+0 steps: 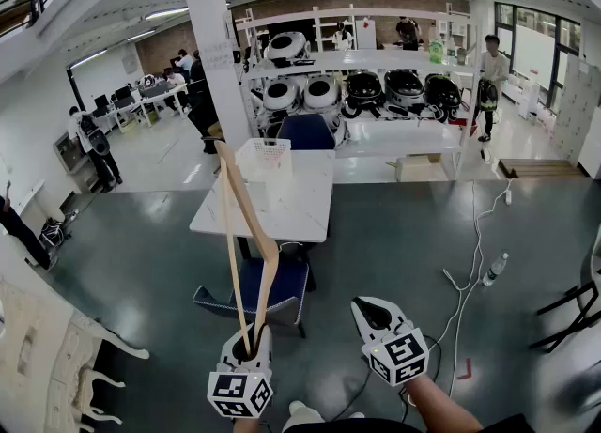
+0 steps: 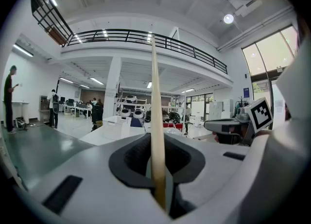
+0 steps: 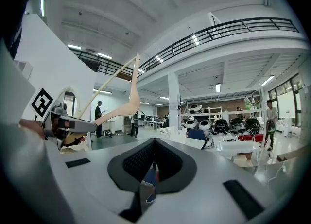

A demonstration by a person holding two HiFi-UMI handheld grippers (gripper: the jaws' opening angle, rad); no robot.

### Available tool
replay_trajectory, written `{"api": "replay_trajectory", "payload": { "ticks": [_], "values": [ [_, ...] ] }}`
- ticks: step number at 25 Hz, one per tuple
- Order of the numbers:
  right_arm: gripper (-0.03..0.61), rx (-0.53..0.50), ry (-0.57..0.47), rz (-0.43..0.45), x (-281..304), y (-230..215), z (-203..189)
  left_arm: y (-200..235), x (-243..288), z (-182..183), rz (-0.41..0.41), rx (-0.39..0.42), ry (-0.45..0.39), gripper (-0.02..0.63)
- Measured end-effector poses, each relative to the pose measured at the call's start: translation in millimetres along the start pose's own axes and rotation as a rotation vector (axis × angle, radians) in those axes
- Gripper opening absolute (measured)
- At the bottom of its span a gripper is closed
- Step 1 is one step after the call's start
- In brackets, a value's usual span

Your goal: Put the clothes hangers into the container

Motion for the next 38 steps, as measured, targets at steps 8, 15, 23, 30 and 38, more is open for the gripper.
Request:
{"api": "replay_trajectory", "payload": {
  "ticks": [8, 15, 23, 30, 38],
  "values": [
    [0.018, 0.045, -0.020, 0.008, -17.1, -11.9, -7.1, -19.6, -3.3, -3.0, 0.008, -0.006, 0.001, 0.052],
    [0.018, 0.054, -0.016, 0.011, -17.7, -20.3, -10.7, -23.4, 4.0, -1.7, 0.017, -0.010, -0.004, 0.052],
    [0.018, 0.061, -0.007, 0.016, -9.6, -31.9, -11.5, -23.1, 18.3, 0.8, 0.021, -0.017, -0.005, 0.054],
    [0.018, 0.067, 0.000, 0.023, 10.0, -41.9, -12.8, -13.7, 37.3, 3.1, 0.033, -0.015, -0.010, 0.052],
    [0.018, 0.065, 0.015, 0.032, 41.7, -52.5, -13.1, 6.8, 63.3, 3.4, 0.046, -0.031, -0.003, 0.052]
  ]
}}
Point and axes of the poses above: the fingertips, and each gripper's own axes: x forward along the fingers, y to its left, z out of its top, the point moved 7 cm from there along -x, backward along the fingers
